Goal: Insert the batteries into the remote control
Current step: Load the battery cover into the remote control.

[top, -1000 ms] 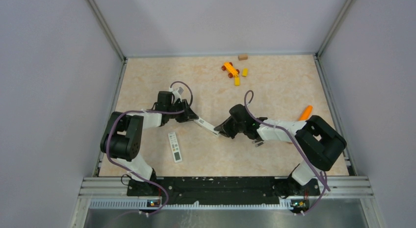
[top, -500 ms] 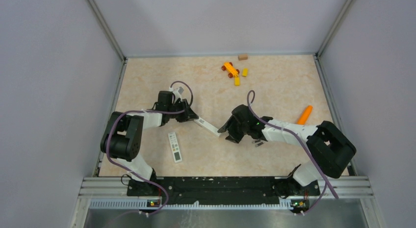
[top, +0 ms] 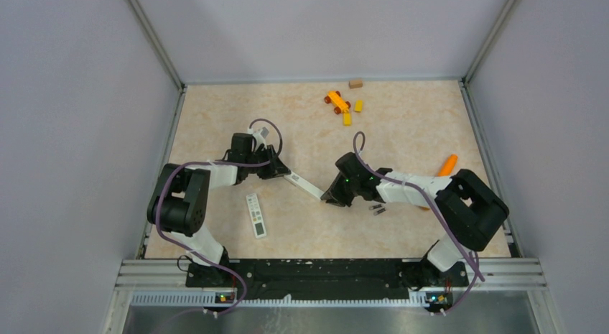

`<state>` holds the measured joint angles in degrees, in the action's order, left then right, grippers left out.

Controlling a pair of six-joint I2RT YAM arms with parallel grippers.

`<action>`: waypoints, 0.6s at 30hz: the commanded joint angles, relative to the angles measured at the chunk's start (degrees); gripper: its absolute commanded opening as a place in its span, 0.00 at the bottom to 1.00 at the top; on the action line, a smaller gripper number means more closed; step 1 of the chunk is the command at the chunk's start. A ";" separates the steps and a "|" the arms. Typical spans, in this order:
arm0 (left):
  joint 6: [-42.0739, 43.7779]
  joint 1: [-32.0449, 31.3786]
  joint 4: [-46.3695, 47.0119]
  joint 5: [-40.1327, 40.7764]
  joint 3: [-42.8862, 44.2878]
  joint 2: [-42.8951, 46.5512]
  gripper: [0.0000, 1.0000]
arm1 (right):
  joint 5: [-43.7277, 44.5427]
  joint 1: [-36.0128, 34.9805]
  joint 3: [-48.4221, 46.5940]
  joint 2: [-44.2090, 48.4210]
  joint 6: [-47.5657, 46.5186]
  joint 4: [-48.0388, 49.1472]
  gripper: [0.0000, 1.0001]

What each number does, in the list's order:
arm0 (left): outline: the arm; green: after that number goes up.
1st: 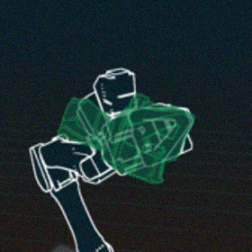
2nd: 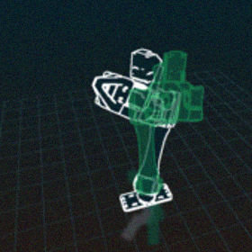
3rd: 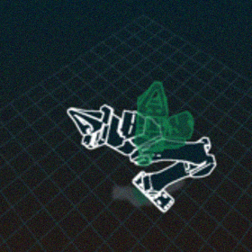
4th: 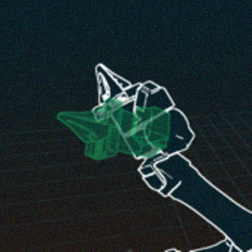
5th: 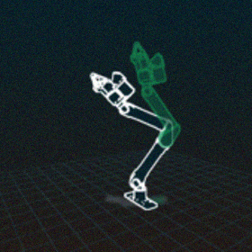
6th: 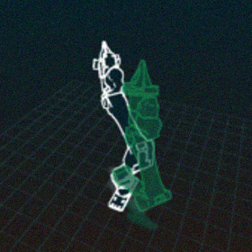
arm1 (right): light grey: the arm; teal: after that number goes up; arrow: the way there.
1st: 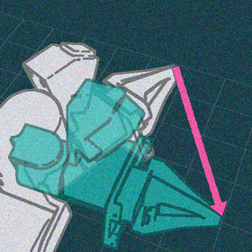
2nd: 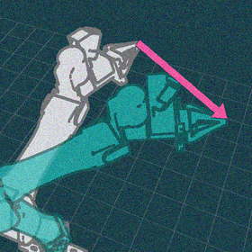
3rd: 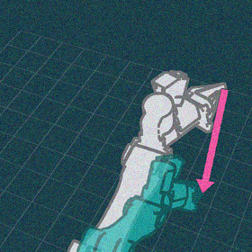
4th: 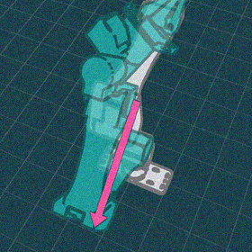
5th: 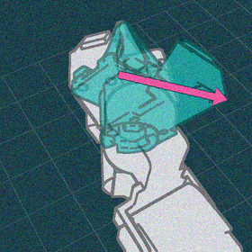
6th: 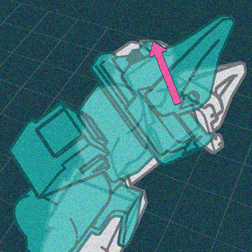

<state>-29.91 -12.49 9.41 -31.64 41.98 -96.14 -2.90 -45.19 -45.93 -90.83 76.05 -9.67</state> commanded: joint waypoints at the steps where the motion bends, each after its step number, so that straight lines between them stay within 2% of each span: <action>1: 1.87 -0.25 -5.50 5.50 -1.20 -1.90 0.29 | -0.18 0.71 -3.68 -2.43 0.25 -3.05 0.18; 5: 1.87 -0.25 -5.37 4.87 -1.35 -1.90 0.29 | -0.40 0.72 -4.05 -4.23 0.89 -3.95 0.17; 8: 1.75 -0.25 -5.17 4.52 -1.53 -1.93 0.29 | 0.33 0.72 -4.08 -4.81 1.02 -4.30 0.21; 18: -3.84 -0.25 -2.02 1.86 -4.36 -2.32 0.27 | 1.31 1.12 -9.76 -7.80 -3.79 -6.01 0.47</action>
<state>-31.64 -12.34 11.16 -32.10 41.01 -96.14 -4.25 -44.86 -51.72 -96.36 75.75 -13.61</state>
